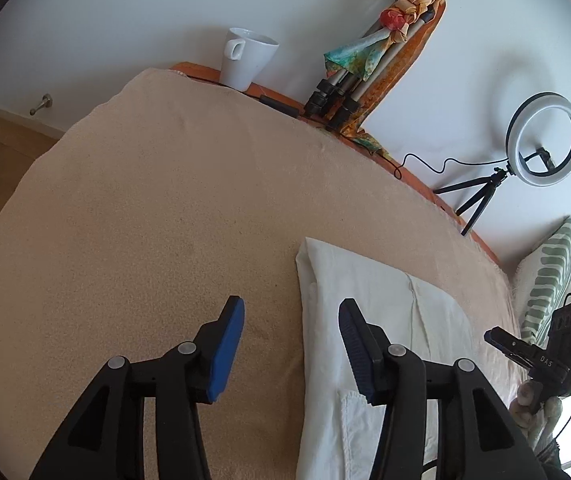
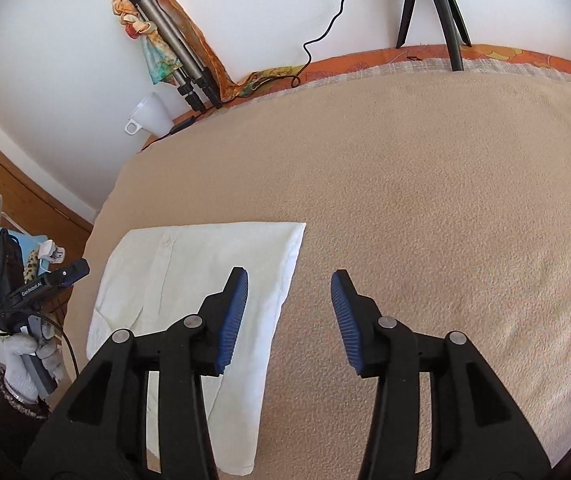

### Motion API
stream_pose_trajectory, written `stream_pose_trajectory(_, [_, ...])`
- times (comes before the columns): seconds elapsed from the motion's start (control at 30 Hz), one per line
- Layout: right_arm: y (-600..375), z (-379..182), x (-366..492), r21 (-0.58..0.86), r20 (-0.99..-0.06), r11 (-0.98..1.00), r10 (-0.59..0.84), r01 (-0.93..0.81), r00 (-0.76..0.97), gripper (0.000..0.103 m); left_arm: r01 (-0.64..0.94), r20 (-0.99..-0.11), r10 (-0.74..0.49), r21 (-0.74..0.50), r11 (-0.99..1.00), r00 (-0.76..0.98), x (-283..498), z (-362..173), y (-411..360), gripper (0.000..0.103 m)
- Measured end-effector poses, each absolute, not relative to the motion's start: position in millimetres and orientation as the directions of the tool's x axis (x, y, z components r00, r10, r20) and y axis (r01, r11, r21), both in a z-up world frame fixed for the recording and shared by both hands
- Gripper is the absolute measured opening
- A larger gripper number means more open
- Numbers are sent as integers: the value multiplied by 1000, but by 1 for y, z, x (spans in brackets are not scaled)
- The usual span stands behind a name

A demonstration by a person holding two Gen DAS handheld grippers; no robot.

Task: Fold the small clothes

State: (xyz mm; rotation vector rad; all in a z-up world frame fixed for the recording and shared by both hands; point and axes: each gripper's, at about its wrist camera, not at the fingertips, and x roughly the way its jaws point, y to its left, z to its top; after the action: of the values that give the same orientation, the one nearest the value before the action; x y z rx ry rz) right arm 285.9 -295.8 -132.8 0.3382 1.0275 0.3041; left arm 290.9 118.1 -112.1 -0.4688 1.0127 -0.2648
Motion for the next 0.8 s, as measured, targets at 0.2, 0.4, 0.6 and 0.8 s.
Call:
stream_pose_trajectory(0.2, [-302,-153,267,519,-765,854,485,-42,424,49,-21,-735,-528,-591,806,426,279,-130,105,53])
stream_pose_trajectory(0.4, [-311,-171,257,617,-728,787,562,17,394,49,-87,-714,-583,-658,748,388,278,-148,109,52])
stream_pose_trajectory(0.6, [-305,-180,262,653,-707,758,602,14,371,49,-99,-700,-611,-684,723,370,283,-158,105,43])
stream_pose_trajectory(0.8, [-292,-183,270,670,-691,742,630,-14,354,46,-74,-699,-613,-679,730,369,286,-156,94,39])
